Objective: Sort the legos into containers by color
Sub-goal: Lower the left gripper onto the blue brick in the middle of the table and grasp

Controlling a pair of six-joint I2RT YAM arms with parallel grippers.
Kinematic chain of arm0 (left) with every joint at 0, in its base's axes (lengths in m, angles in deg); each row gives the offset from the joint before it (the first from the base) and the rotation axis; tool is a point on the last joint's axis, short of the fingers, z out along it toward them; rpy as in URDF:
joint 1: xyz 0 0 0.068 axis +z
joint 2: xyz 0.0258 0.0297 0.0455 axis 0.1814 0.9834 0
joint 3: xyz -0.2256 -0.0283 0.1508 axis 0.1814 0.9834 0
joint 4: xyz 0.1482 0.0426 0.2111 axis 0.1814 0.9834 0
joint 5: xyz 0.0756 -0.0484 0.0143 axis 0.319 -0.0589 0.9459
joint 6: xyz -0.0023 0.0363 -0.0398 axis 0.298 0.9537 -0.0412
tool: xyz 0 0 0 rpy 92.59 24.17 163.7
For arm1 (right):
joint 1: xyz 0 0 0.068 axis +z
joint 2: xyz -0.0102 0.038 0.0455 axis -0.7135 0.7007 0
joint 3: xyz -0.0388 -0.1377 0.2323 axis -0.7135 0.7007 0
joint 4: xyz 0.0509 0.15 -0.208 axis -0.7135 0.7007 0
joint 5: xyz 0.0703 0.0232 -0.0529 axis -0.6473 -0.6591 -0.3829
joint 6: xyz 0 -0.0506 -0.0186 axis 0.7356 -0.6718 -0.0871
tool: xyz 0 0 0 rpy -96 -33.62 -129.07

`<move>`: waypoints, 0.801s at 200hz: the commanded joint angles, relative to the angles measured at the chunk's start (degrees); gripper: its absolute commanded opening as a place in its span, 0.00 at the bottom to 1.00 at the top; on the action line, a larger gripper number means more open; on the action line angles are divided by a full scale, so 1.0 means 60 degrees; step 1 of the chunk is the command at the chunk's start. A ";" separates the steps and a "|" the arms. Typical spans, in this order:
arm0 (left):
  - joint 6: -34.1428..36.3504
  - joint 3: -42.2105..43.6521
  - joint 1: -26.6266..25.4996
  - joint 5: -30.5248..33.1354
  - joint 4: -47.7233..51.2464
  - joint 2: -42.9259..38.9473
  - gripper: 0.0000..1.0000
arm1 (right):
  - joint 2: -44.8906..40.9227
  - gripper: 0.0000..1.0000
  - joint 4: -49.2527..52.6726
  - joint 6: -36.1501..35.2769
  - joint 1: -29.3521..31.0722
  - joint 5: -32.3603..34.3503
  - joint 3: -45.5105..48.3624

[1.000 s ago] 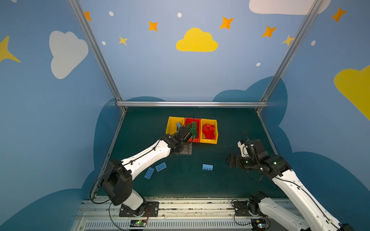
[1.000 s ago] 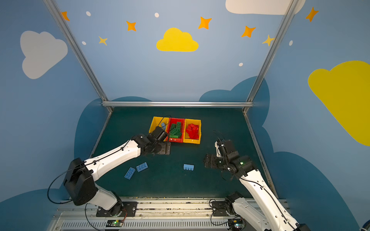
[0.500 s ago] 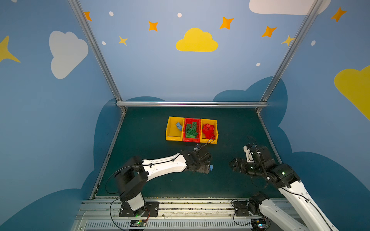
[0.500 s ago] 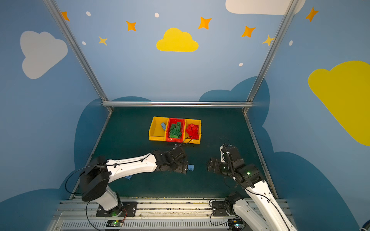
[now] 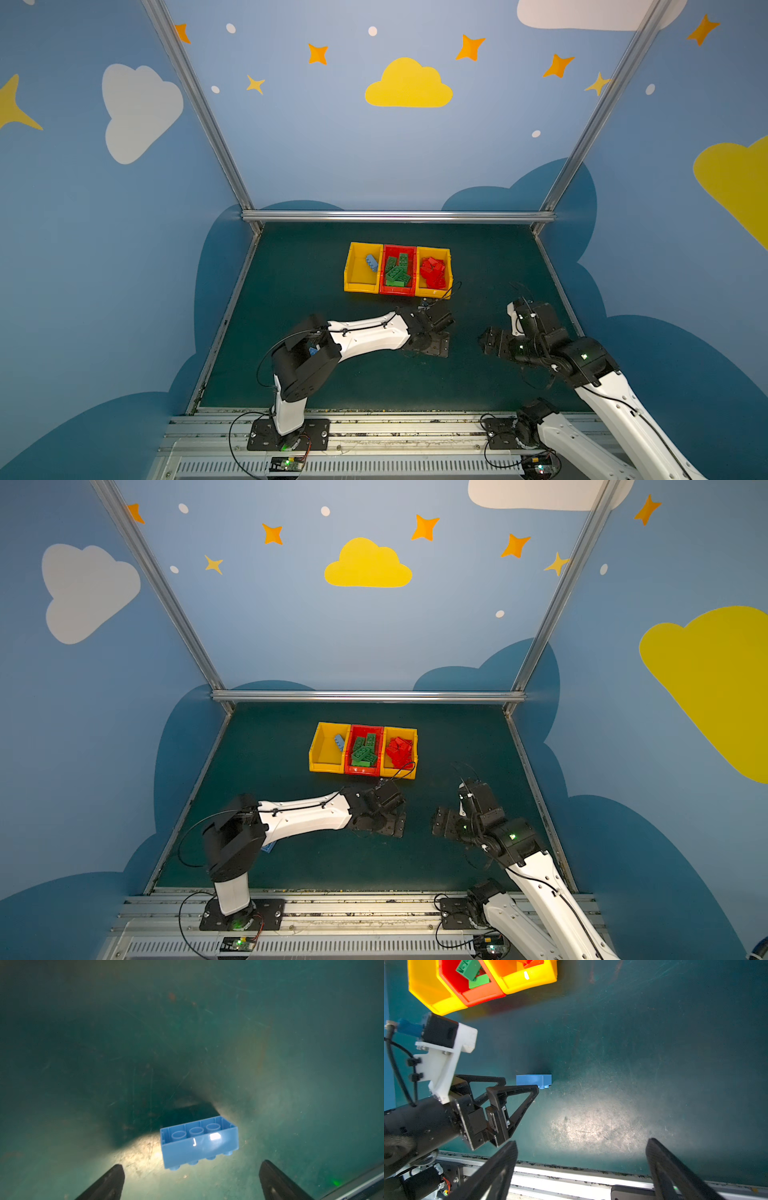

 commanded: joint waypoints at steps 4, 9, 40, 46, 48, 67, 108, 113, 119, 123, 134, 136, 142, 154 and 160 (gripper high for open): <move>0.0051 -0.0220 0.0015 -0.0073 0.0343 0.0141 1.00 | 0.0025 0.94 -0.0029 -0.0015 -0.0048 0.0328 0.0032; 0.0041 -0.0238 0.0009 -0.0086 0.0344 0.0146 1.00 | -0.0004 0.94 -0.0029 -0.0014 -0.0069 0.0360 0.0047; 0.0190 -0.0449 -0.0022 -0.0196 0.0422 0.0411 1.00 | -0.0052 0.94 -0.0102 0.0000 -0.0141 0.0423 0.0163; 0.0206 -0.0535 -0.0029 -0.0205 0.0491 0.0499 1.00 | -0.0043 0.94 -0.0122 0.0001 -0.0142 0.0387 0.0196; 0.0209 -0.0555 -0.0042 -0.0206 0.0498 0.0532 1.00 | -0.0033 0.94 -0.0135 0.0001 -0.0143 0.0373 0.0201; 0.0223 -0.0744 -0.0059 -0.0177 0.0601 0.0819 1.00 | -0.0019 0.94 -0.0230 0.0030 -0.0179 0.0296 0.0266; 0.0394 -0.1264 -0.0052 0.0339 0.1280 0.1486 1.00 | -0.0033 0.94 -0.0250 -0.0007 -0.0224 0.0258 0.0306; 0.0424 -0.1319 -0.0064 0.0424 0.1368 0.1535 1.00 | -0.0024 0.94 -0.0247 -0.0015 -0.0238 0.0265 0.0312; 0.0429 -0.1368 -0.0052 0.0512 0.1448 0.1590 1.00 | -0.0027 0.94 -0.0247 -0.0014 -0.0237 0.0265 0.0311; 0.0418 -0.1369 -0.0050 0.0539 0.1452 0.1600 1.00 | -0.0021 0.94 -0.0247 -0.0014 -0.0248 0.0266 0.0310; 0.0423 -0.1414 -0.0050 0.0570 0.1466 0.1629 1.00 | 0.0000 0.94 -0.0264 -0.0014 -0.0272 0.0255 0.0302; 0.0425 -0.1426 -0.0047 0.0582 0.1467 0.1639 1.00 | 0.0010 0.94 -0.0262 -0.0014 -0.0271 0.0252 0.0300; 0.0430 -0.1436 -0.0040 0.0599 0.1467 0.1655 1.00 | 0.0013 0.94 -0.0272 -0.0024 -0.0284 0.0251 0.0313; 0.0440 -0.1525 -0.0044 0.0650 0.1516 0.1687 0.99 | 0.0024 0.94 -0.0291 -0.0029 -0.0300 0.0236 0.0314; 0.0431 -0.1584 -0.0058 0.0683 0.1573 0.1726 0.98 | 0.0021 0.94 -0.0289 -0.0036 -0.0306 0.0236 0.0310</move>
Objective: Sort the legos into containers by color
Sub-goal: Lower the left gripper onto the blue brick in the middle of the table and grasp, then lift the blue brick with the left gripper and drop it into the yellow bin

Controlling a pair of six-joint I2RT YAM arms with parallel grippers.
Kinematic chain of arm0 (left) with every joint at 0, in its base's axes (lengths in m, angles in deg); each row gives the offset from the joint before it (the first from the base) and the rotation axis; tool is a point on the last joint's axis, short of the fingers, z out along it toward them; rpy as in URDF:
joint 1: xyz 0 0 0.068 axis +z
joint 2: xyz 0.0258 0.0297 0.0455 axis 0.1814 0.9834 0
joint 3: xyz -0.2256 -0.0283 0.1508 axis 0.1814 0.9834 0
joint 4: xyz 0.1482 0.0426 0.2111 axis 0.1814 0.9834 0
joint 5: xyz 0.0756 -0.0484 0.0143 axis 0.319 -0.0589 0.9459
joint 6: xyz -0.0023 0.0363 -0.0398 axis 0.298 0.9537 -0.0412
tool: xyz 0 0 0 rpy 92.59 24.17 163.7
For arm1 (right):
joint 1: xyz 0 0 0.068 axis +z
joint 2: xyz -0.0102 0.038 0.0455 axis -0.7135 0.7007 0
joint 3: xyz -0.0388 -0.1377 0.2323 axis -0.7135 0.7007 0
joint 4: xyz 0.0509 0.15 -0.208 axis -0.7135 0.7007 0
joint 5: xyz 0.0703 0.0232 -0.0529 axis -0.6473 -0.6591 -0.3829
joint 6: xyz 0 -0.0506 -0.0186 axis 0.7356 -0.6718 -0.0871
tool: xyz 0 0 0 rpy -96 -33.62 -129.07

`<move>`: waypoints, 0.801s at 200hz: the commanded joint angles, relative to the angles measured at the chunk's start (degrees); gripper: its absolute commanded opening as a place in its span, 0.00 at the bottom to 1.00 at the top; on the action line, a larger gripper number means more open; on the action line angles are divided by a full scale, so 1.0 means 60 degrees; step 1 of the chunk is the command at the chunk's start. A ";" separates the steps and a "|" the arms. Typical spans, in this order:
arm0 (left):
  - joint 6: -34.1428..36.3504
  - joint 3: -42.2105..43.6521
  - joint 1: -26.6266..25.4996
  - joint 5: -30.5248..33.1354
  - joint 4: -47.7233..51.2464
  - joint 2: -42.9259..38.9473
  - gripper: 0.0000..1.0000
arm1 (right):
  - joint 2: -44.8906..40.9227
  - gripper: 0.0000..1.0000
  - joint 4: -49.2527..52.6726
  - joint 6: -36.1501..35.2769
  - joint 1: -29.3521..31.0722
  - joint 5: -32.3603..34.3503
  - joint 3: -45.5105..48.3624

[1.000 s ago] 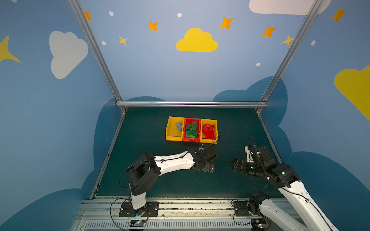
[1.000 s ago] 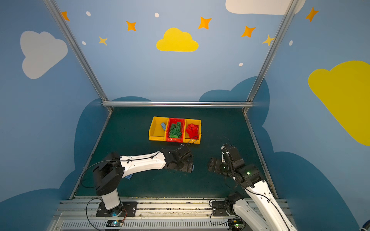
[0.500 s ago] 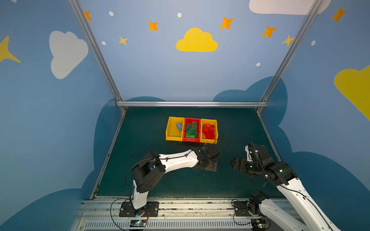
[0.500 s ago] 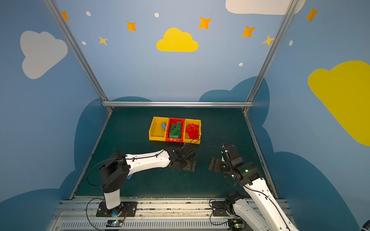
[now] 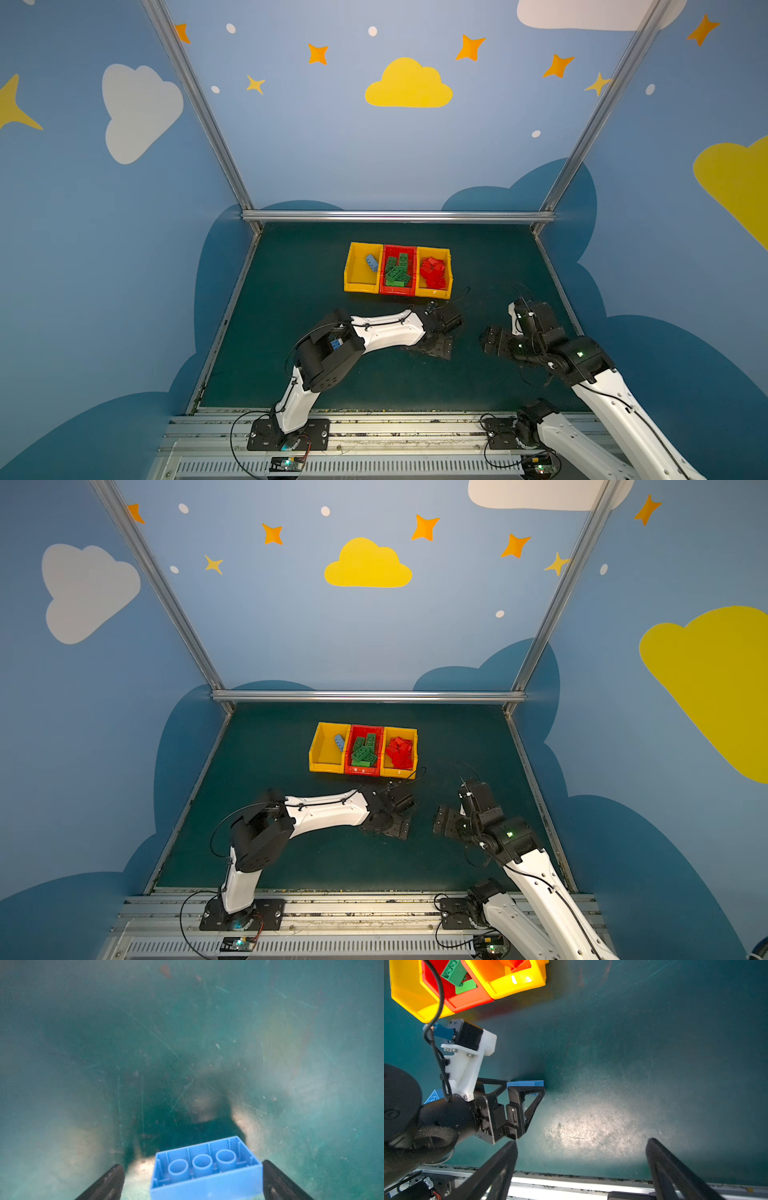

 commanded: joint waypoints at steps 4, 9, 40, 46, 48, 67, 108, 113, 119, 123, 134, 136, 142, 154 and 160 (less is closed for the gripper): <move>0.0122 -0.0305 0.0005 0.0385 0.0545 0.0256 0.97 | 0.0000 0.94 -0.0072 -0.0036 -0.0071 0.0011 0.0074; 0.0124 -0.0366 0.0008 0.0389 0.0596 0.0293 0.96 | 0.0006 0.94 -0.0070 -0.0043 -0.0078 -0.0001 0.0074; 0.0122 -0.0594 0.0000 0.0396 0.0806 0.0463 0.88 | -0.0037 0.94 -0.0068 -0.0058 -0.0140 -0.0048 0.0080; 0.0130 -0.0621 0.0000 0.0404 0.0813 0.0490 0.87 | -0.0056 0.94 -0.0070 -0.0066 -0.0149 -0.0049 0.0072; 0.0120 -0.0636 -0.0004 0.0404 0.0825 0.0501 0.86 | -0.0053 0.94 -0.0072 -0.0067 -0.0151 -0.0059 0.0079; 0.0149 -0.0805 0.0011 0.0403 0.0891 0.0588 0.81 | -0.0098 0.94 -0.0069 -0.0086 -0.0174 -0.0090 0.0081; 0.0217 -0.1136 0.0014 0.0433 0.1218 0.0787 0.68 | -0.0132 0.94 -0.0072 -0.0143 -0.0225 -0.0151 0.0022; 0.0219 -0.1175 0.0001 0.0447 0.1256 0.0796 0.64 | -0.0127 0.94 -0.0096 -0.0173 -0.0239 -0.0137 -0.0021; 0.0243 -0.1203 0.0015 0.0473 0.1316 0.0802 0.60 | -0.0094 0.94 -0.0087 -0.0215 -0.0266 -0.0123 -0.0058; 0.0257 -0.1236 0.0016 0.0488 0.1348 0.0792 0.59 | -0.0066 0.94 -0.0087 -0.0232 -0.0262 -0.0111 -0.0103; 0.0289 -0.1288 0.0049 0.0542 0.1466 0.0778 0.57 | 0.0021 0.94 -0.0087 -0.0289 -0.0283 -0.0079 -0.0243; 0.0299 -0.1293 0.0056 0.0548 0.1490 0.0775 0.56 | 0.0040 0.94 -0.0094 -0.0299 -0.0283 -0.0071 -0.0271; 0.0320 -0.1309 0.0093 0.0574 0.1548 0.0764 0.53 | 0.0094 0.94 -0.0088 -0.0307 -0.0286 -0.0077 -0.0351; 0.0337 -0.1313 0.0148 0.0580 0.1626 0.0674 0.49 | 0.0164 0.94 -0.0141 -0.0329 -0.0284 -0.0106 -0.0466; 0.0350 -0.1310 0.0186 0.0580 0.1653 0.0584 0.48 | 0.0211 0.94 -0.0181 -0.0337 -0.0287 -0.0137 -0.0514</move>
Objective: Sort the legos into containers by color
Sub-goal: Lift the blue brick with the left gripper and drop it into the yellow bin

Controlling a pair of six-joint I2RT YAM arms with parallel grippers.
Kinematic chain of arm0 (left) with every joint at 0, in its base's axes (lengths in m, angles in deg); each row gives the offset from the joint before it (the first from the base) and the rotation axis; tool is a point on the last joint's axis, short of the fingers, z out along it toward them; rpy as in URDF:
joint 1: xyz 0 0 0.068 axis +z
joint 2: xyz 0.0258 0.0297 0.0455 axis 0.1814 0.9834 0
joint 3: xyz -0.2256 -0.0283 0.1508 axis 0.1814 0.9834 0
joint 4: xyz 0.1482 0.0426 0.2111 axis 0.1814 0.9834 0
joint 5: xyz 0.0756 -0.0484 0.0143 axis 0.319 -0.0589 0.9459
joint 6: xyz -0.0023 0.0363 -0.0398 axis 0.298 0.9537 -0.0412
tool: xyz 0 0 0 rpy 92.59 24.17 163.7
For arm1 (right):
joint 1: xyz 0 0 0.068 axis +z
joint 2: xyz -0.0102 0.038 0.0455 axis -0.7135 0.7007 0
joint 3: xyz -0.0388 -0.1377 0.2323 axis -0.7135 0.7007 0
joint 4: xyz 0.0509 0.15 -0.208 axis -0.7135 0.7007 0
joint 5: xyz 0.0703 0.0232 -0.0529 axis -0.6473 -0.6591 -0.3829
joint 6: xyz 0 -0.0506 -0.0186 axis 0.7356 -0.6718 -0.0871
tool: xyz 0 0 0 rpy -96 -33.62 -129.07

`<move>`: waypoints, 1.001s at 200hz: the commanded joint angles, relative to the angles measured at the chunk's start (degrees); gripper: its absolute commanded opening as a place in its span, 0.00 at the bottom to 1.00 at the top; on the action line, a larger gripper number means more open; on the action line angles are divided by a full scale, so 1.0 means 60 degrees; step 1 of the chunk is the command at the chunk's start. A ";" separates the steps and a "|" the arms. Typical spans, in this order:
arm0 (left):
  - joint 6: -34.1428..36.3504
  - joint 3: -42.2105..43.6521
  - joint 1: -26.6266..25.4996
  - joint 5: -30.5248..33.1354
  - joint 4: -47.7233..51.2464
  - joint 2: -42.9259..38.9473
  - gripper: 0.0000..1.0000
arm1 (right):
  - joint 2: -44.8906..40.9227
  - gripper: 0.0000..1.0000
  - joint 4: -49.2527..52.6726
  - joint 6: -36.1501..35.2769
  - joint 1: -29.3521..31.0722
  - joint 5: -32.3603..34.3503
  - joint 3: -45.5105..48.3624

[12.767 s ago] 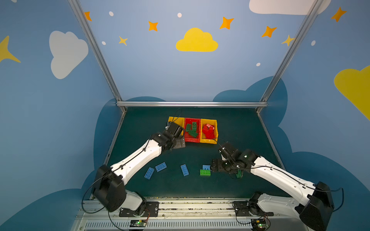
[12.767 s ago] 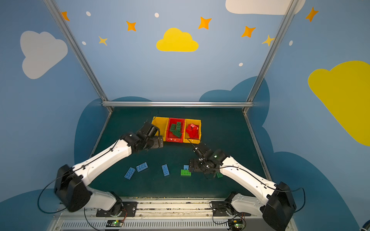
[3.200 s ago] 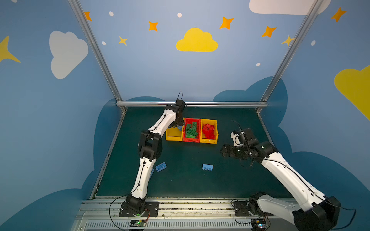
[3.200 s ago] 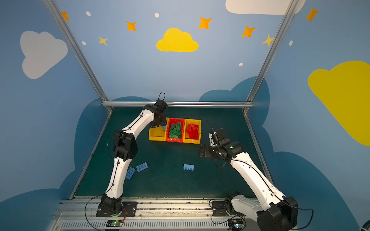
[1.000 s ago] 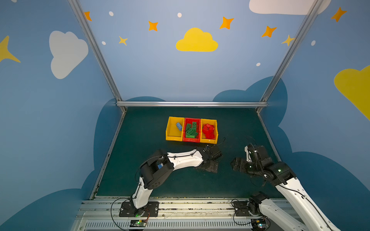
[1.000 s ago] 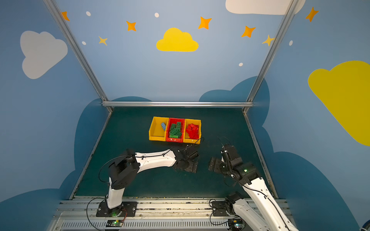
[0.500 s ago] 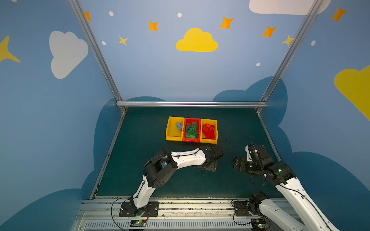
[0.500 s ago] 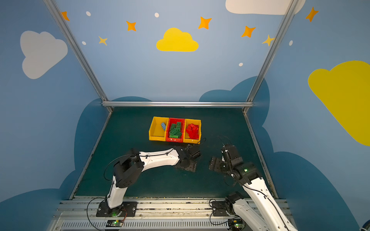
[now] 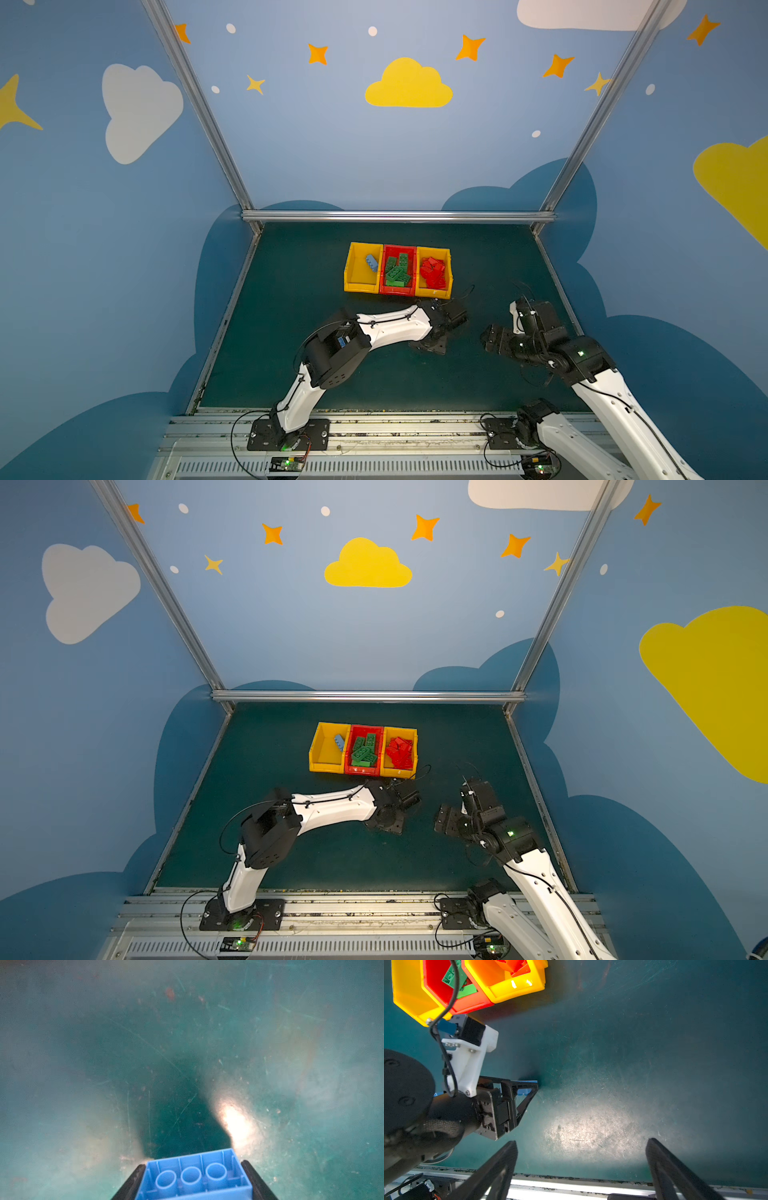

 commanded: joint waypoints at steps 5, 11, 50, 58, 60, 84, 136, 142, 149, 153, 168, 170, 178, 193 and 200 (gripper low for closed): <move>0.0152 -0.0145 0.0192 0.0247 0.0599 -0.0090 0.47 | 0.0153 0.95 -0.0152 -0.0158 -0.0033 -0.0070 -0.0473; 0.0189 -0.0144 0.0247 0.0311 0.0663 -0.0205 0.46 | 0.0202 0.94 -0.0204 -0.0169 -0.0026 -0.0132 -0.0544; 0.0634 -0.0101 0.1224 0.1187 0.1206 -0.1400 0.47 | 0.1043 0.94 -0.0652 -0.0426 -0.0031 -0.0686 -0.1025; 0.0771 -0.0075 0.1608 0.1251 0.1193 -0.1682 0.48 | 0.1313 0.94 -0.0780 -0.0485 -0.0030 -0.0758 -0.1149; 0.0810 -0.0061 0.1752 0.1260 0.1180 -0.1725 0.48 | 0.1384 0.94 -0.0789 -0.0500 -0.0026 -0.0767 -0.1179; 0.1212 -0.0163 0.3340 0.1161 0.0979 -0.2285 0.48 | 0.2204 0.94 -0.1195 -0.0610 -0.0026 -0.1002 -0.1523; 0.1653 -0.1735 0.5742 0.0900 0.0856 -0.1223 0.51 | 0.3792 0.94 -0.1648 -0.0947 -0.0032 -0.1370 -0.2274; 0.1682 -0.2003 0.5944 0.0925 0.0904 -0.0962 0.51 | 0.3920 0.94 -0.1636 -0.0977 -0.0039 -0.1396 -0.2340; 0.1703 -0.2259 0.6093 0.0899 0.0974 -0.0637 0.51 | 0.4039 0.94 -0.1644 -0.1020 -0.0029 -0.1421 -0.2390; 0.1718 -0.2473 0.6175 0.0873 0.1005 -0.0481 0.51 | 0.4084 0.94 -0.1637 -0.1035 -0.0025 -0.1415 -0.2408; 0.1732 -0.2955 0.6395 0.0713 0.1029 0.0085 0.51 | 0.4156 0.94 -0.1615 -0.1068 -0.0026 -0.1386 -0.2411; 0.1749 -0.3015 0.6405 0.0697 0.1029 0.0142 0.51 | 0.4156 0.94 -0.1616 -0.1067 -0.0029 -0.1375 -0.2410; 0.1755 -0.3233 0.6457 0.0670 0.1028 0.0372 0.52 | 0.4138 0.94 -0.1600 -0.1074 -0.0032 -0.1334 -0.2381; 0.1791 -0.3687 0.6565 0.0724 0.1161 0.0827 0.54 | 0.4078 0.94 -0.1560 -0.1029 -0.0036 -0.1206 -0.2315; 0.1777 -0.3940 0.6603 0.0658 0.1227 0.1037 0.56 | 0.4028 0.94 -0.1567 -0.0981 -0.0039 -0.1149 -0.2270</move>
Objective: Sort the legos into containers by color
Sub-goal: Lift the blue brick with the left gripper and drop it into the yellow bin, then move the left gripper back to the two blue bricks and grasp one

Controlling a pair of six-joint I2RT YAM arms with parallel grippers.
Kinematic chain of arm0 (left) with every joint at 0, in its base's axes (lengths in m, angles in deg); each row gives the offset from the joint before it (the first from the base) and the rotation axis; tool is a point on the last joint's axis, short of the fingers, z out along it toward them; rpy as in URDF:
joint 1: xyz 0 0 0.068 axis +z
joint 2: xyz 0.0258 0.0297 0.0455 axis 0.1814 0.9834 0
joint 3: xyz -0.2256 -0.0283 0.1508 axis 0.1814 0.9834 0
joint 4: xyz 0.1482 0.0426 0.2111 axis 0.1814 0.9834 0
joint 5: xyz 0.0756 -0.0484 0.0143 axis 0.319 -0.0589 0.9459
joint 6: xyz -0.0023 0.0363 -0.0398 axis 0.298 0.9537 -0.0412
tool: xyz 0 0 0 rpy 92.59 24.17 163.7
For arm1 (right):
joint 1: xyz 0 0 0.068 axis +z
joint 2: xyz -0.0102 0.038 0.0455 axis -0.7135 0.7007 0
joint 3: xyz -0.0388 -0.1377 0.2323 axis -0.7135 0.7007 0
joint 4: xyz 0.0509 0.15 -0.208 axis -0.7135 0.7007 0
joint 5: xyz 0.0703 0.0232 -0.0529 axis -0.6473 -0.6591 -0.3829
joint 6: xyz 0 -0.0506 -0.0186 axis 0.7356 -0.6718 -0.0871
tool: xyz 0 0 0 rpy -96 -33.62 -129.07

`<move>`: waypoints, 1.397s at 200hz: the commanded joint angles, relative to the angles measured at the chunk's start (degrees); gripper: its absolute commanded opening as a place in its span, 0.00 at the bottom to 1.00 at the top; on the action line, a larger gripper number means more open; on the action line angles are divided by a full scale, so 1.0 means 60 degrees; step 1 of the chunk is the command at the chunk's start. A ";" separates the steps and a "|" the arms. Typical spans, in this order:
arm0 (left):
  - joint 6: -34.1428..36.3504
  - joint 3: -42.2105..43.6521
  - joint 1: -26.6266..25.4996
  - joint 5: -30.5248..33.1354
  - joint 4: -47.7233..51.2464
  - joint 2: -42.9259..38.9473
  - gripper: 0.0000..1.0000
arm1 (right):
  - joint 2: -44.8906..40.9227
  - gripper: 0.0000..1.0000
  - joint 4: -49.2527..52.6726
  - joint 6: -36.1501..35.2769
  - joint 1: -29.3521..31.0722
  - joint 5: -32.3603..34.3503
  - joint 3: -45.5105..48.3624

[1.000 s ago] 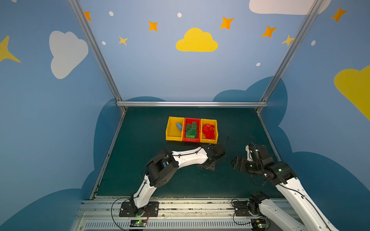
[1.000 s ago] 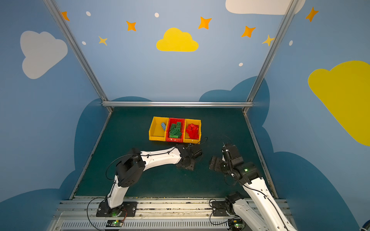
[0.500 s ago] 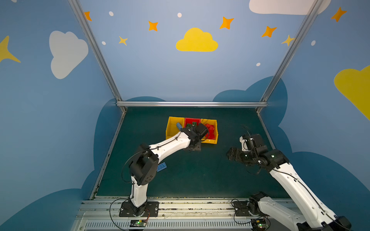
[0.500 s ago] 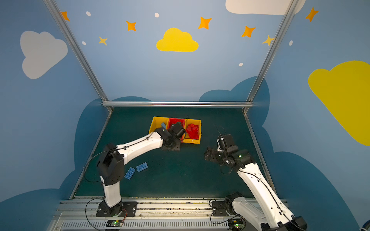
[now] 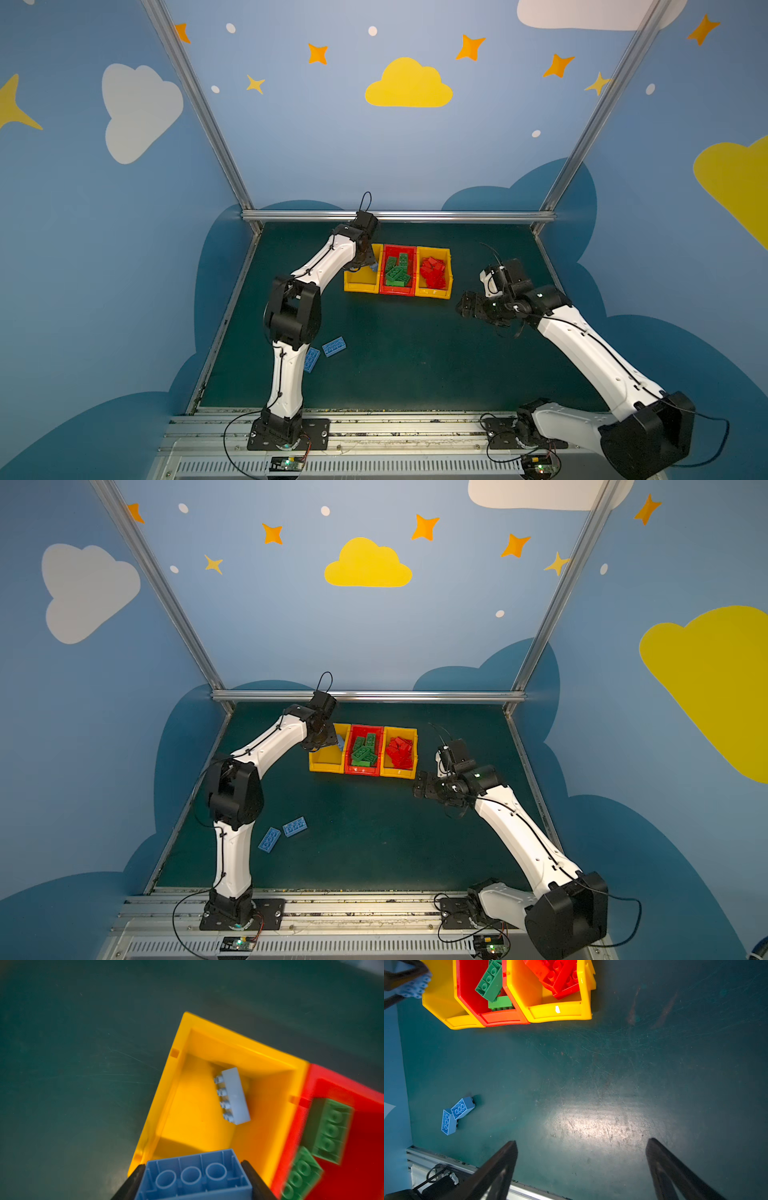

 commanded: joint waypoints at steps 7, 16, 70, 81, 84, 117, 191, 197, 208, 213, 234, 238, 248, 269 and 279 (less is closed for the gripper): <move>0.0164 -0.0952 0.0165 -0.0243 0.0524 0.0639 0.59 | -0.0209 0.94 0.0054 -0.0061 -0.0040 0.0185 -0.0066; 0.0136 -0.1230 0.0189 -0.0378 0.0648 0.0803 0.66 | -0.0302 0.94 0.0062 -0.0060 -0.0040 0.0207 -0.0038; -0.0316 -0.0185 0.0111 -0.0735 0.0142 -0.0319 0.86 | -0.0809 0.94 0.0251 -0.0029 -0.0051 0.0221 0.0071; -0.0380 0.0371 0.0064 -0.0688 0.0029 -0.0830 0.86 | -0.0959 0.94 0.0259 -0.0017 -0.0054 0.0183 0.0117; -0.0393 0.0546 0.0058 -0.0668 -0.0008 -0.0966 0.86 | -0.0990 0.94 0.0272 -0.0009 -0.0054 0.0168 0.0131; -0.0527 0.3324 -0.0269 -0.0134 -0.0398 -0.3062 0.87 | -0.1540 0.94 0.0391 -0.0002 -0.0040 0.0005 0.0317; -0.2824 1.0147 -0.1525 0.0105 -0.0955 -0.8587 0.93 | -0.2388 0.94 0.0705 0.0154 0.0146 -0.0495 0.0816; -0.3064 1.0509 -0.1591 0.0043 -0.1036 -0.8944 0.93 | -0.2445 0.94 0.0699 0.0199 0.0186 -0.0495 0.0854; -0.3428 1.1028 -0.1682 0.0074 -0.1116 -0.9497 0.94 | -0.2551 0.94 0.0703 0.0281 0.0287 -0.0459 0.0913; -0.3558 1.1194 -0.1701 0.0115 -0.1113 -0.9689 0.94 | -0.2584 0.94 0.0712 0.0325 0.0326 -0.0438 0.0936; -0.3748 1.1606 -0.1716 0.0259 -0.0943 -1.0084 0.94 | -0.2673 0.94 0.0709 0.0501 0.0547 -0.0342 0.0974; -0.3751 1.1627 -0.1713 0.0260 -0.0918 -1.0105 0.94 | -0.2686 0.94 0.0700 0.0529 0.0584 -0.0322 0.0981; -0.3741 1.1711 -0.1715 0.0246 -0.0914 -1.0055 0.94 | -0.2680 0.94 0.0714 0.0571 0.0701 -0.0251 0.0970; -0.3763 1.1897 -0.1725 0.0083 -0.1186 -0.9855 0.94 | -0.2629 0.94 0.0797 0.0599 0.0894 -0.0067 0.0890; -0.3826 1.1969 -0.1756 -0.0020 -0.1368 -0.9762 0.94 | -0.2615 0.94 0.0865 0.0606 0.0938 -0.0014 0.0851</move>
